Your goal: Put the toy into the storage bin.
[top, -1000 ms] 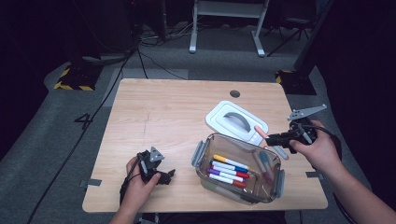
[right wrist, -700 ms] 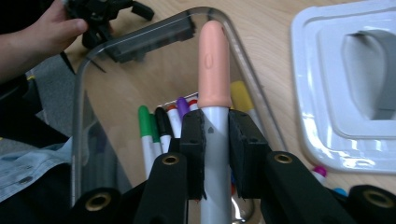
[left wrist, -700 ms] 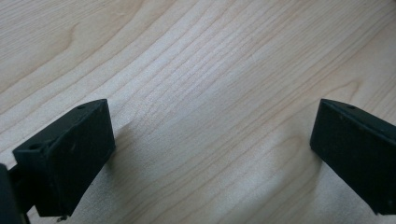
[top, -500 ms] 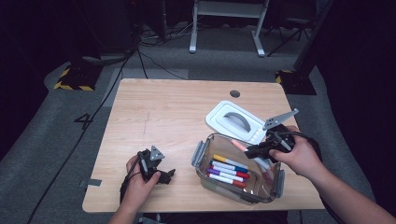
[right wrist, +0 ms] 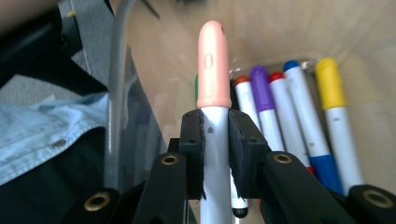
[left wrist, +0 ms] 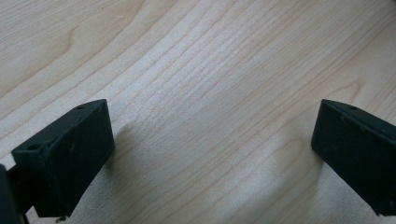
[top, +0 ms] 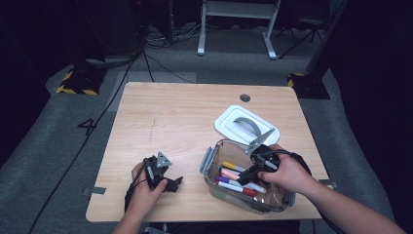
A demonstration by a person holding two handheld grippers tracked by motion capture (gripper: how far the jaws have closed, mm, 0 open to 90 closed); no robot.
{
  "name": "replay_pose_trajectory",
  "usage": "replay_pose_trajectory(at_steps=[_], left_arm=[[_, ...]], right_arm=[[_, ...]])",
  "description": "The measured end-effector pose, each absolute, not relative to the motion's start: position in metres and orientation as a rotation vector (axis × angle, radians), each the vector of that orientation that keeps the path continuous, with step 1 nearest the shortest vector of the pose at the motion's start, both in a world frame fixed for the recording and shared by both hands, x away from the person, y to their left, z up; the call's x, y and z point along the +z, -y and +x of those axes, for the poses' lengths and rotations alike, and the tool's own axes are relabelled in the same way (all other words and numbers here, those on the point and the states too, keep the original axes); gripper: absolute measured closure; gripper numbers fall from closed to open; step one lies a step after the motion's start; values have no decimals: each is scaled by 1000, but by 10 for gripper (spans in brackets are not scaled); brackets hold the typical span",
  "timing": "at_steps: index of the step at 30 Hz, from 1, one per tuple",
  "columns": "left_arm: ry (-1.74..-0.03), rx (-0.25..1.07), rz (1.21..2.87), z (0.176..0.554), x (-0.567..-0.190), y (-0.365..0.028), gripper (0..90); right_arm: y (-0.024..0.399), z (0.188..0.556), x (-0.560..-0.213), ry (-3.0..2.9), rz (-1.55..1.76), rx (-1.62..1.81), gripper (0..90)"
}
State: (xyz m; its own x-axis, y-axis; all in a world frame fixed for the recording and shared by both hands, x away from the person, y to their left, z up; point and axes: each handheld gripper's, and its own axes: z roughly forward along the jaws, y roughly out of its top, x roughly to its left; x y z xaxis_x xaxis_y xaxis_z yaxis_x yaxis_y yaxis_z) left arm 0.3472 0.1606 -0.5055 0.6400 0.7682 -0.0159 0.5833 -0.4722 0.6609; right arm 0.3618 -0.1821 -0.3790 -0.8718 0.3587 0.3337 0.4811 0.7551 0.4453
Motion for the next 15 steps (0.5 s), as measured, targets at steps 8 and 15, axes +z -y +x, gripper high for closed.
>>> replay_pose_trajectory(at_steps=[8, 15], left_arm=[[-1048, 375, 2220, 347, -506, -161, 0], [-1048, 375, 2220, 347, -506, -161, 0]], right_arm=[[169, 362, -406, 2702, -644, -674, 774], [158, 361, -422, 2704, -613, -615, 774]])
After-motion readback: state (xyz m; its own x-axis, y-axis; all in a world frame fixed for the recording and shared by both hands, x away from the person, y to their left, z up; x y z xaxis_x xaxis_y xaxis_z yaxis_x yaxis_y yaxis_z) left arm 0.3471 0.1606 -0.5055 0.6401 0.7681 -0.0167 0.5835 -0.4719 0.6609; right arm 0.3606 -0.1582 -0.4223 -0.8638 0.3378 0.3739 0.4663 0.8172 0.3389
